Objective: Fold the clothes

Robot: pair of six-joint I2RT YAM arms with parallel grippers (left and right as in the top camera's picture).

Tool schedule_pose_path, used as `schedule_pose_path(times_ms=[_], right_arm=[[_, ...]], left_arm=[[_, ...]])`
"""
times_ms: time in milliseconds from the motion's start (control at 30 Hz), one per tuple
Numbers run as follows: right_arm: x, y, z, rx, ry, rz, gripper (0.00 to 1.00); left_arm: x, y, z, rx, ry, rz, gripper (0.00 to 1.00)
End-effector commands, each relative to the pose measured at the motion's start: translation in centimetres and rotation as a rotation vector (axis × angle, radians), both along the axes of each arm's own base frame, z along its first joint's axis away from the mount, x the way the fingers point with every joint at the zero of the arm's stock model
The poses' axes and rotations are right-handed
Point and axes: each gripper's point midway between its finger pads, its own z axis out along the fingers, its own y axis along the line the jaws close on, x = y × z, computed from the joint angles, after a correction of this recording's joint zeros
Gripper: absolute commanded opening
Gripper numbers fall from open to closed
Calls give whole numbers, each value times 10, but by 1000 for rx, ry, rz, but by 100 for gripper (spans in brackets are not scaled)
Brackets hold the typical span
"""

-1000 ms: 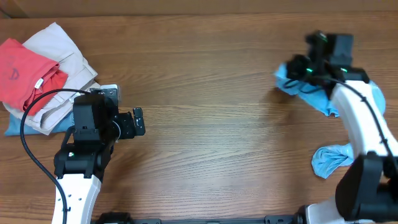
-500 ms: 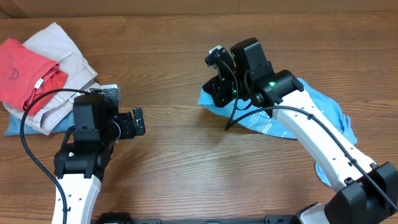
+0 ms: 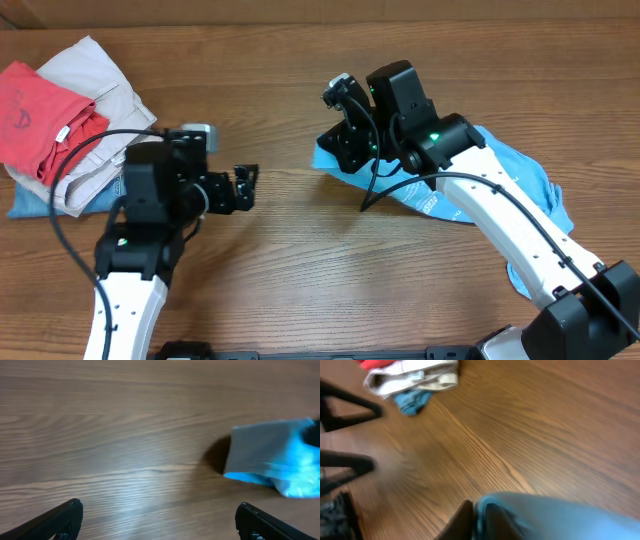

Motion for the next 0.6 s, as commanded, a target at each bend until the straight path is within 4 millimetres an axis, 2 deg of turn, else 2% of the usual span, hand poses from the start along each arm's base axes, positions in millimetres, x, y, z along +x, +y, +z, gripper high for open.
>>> schedule_pose_path(times_ms=[0,67,100,233,400,467,567], right_arm=[[-9,15,15,54,-21,60,19],[-4,12,13,33,-35,37,26],[2,6,10,3,-47,1,26],[34,-33,4,-67,-28,-271,25],[46,-77,12,-69,-2,-406,29],[47,-99,9,-106,18,-465,29],[47,-158,-8,-208,110,-701,31]], left_arm=[[4,-19,-1,6,5,-66,100],[5,-26,-6,7,16,-86,100],[5,-29,-7,7,19,-95,100],[8,-40,-14,17,24,-132,100],[15,-51,-36,79,59,-151,100],[16,-54,-52,111,96,-154,100],[17,-60,-75,141,153,-168,100]])
